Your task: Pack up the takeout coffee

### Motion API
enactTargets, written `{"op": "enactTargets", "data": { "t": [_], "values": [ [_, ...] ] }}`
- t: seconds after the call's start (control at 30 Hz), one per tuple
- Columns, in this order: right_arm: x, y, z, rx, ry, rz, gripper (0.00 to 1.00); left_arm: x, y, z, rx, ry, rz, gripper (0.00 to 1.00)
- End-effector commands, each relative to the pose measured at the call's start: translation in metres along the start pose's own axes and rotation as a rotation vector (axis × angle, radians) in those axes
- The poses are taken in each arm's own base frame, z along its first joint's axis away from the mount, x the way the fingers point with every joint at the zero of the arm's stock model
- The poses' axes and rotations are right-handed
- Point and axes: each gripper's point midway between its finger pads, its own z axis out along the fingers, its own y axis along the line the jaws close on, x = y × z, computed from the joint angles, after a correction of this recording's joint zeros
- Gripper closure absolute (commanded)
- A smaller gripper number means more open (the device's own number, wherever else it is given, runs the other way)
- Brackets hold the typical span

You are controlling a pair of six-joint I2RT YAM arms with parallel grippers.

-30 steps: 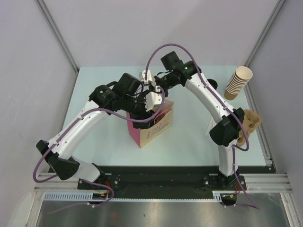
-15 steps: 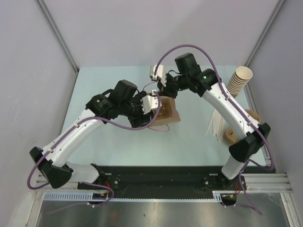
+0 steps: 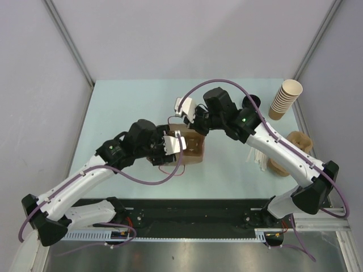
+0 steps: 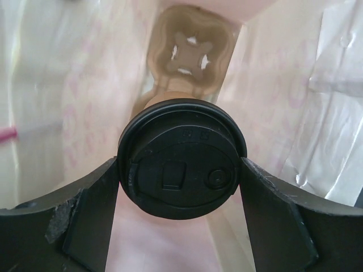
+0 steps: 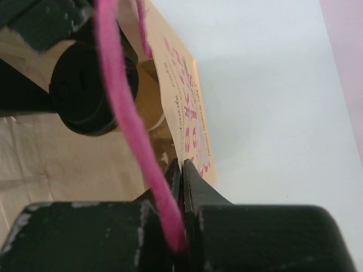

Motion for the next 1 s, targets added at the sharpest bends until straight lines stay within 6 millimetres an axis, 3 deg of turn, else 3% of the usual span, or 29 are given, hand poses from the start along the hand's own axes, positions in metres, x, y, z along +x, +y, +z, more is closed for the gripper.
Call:
{"op": "enactTargets", "data": {
  "t": [0.0, 0.2, 0.27, 0.53, 0.97],
  "values": [
    [-0.029, -0.021, -0.012, 0.161, -0.089, -0.014, 1.00, -0.020, 0.012, -0.001, -0.122, -0.083, 0.102, 0.80],
    [-0.035, -0.014, -0.010, 0.154, -0.100, -0.022, 1.00, -0.029, -0.002, 0.010, -0.096, -0.111, 0.155, 0.81],
    [-0.034, -0.009, -0.011, 0.144, -0.099, -0.022, 1.00, -0.030, 0.003, 0.012, -0.141, -0.104, 0.176, 0.81],
    [-0.035, 0.004, -0.012, 0.152, -0.113, -0.057, 1.00, -0.026, -0.016, 0.036, -0.109, -0.102, 0.256, 0.81],
    [-0.039, 0.017, -0.012, 0.141, -0.129, -0.031, 1.00, -0.031, -0.021, 0.054, -0.086, -0.122, 0.297, 0.82]
  ]
}}
